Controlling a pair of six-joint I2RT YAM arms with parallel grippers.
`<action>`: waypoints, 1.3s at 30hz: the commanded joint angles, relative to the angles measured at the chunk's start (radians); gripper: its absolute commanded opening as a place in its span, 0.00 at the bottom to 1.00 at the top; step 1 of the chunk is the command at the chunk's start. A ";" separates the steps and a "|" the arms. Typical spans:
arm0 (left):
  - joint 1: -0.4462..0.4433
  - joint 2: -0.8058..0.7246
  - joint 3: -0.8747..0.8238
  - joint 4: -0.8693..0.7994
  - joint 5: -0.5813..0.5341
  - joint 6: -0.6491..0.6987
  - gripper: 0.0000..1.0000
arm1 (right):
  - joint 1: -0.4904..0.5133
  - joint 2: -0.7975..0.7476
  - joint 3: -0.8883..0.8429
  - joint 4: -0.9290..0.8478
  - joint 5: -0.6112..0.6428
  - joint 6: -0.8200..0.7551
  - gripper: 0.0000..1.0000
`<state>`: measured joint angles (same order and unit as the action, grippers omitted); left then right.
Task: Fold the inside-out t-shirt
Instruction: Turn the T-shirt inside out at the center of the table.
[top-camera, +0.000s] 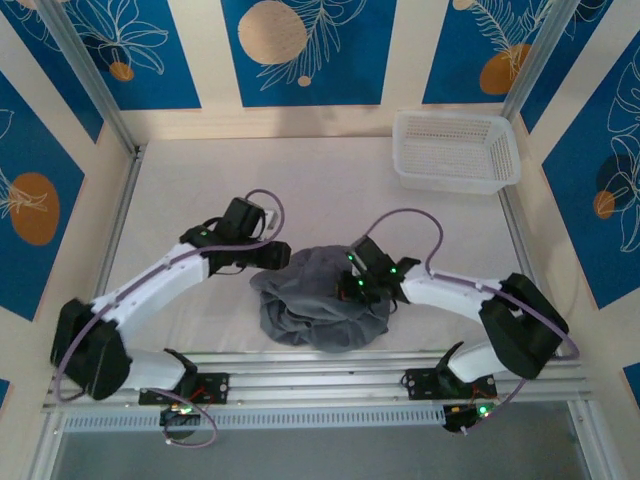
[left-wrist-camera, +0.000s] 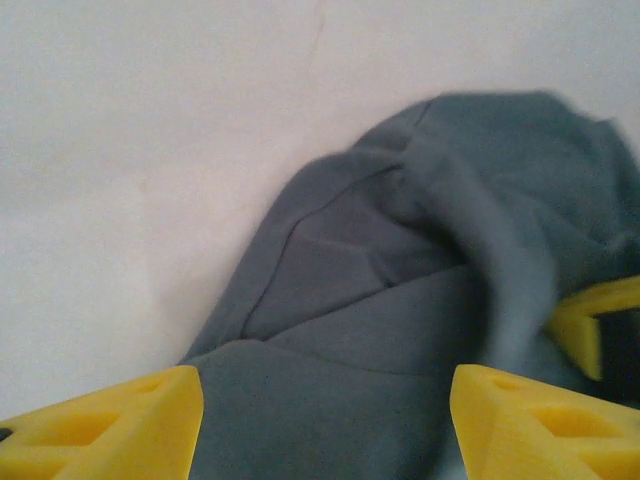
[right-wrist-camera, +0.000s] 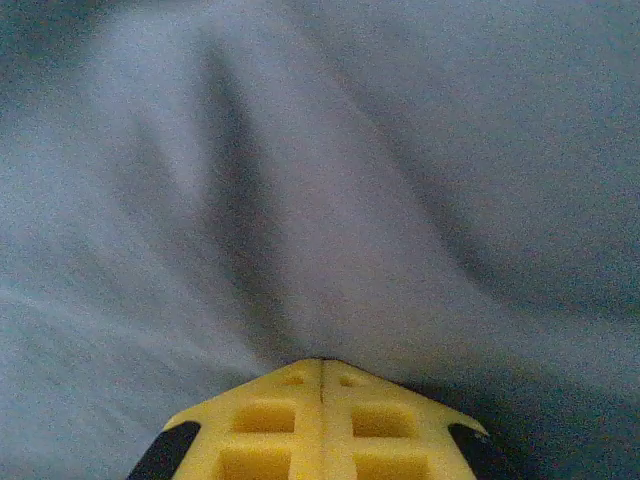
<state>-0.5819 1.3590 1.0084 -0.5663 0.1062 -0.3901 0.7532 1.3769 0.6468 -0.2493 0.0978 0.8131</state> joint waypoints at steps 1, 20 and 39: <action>0.005 0.052 -0.004 0.019 0.144 -0.027 0.69 | -0.006 -0.096 -0.135 -0.011 0.050 0.031 0.00; -0.115 0.114 -0.221 0.273 0.377 -0.081 0.00 | 0.024 -0.118 0.205 -0.277 0.065 0.334 0.55; -0.137 -0.102 -0.197 0.223 0.206 -0.060 0.03 | -0.018 -0.231 0.260 0.115 -0.035 0.140 0.00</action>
<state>-0.7143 1.3365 0.7906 -0.3202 0.3653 -0.4622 0.7773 1.2884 0.9150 -0.3893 0.1143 1.0412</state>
